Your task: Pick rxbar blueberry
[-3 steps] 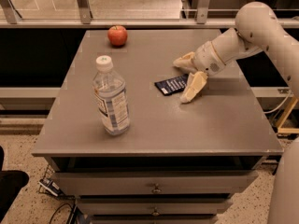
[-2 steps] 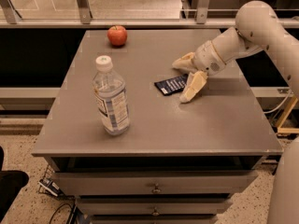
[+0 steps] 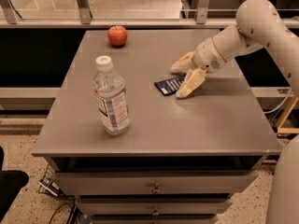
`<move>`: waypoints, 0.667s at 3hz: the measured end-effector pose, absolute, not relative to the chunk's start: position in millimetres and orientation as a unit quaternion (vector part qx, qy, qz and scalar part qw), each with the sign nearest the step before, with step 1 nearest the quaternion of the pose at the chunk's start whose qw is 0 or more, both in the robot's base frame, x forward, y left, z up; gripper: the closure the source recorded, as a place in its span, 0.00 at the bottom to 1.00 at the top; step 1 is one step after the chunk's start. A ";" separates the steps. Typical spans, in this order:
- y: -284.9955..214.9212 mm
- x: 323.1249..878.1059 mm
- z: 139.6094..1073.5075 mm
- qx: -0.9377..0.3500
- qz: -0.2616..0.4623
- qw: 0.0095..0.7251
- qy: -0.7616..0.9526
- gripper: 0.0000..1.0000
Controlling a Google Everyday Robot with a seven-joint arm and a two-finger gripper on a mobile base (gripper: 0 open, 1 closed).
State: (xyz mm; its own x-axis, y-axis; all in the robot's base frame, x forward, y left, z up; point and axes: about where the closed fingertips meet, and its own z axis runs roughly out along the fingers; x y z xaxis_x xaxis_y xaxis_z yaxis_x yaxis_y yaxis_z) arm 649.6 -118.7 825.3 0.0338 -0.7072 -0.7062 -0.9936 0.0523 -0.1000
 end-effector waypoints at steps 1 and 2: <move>-118.5 649.6 830.8 -0.649 0.231 0.310 0.656 1.00; -118.5 649.7 830.7 -0.649 0.231 0.310 0.656 1.00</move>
Offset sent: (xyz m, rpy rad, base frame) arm 0.0000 0.0000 0.0034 0.0000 0.0000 0.0000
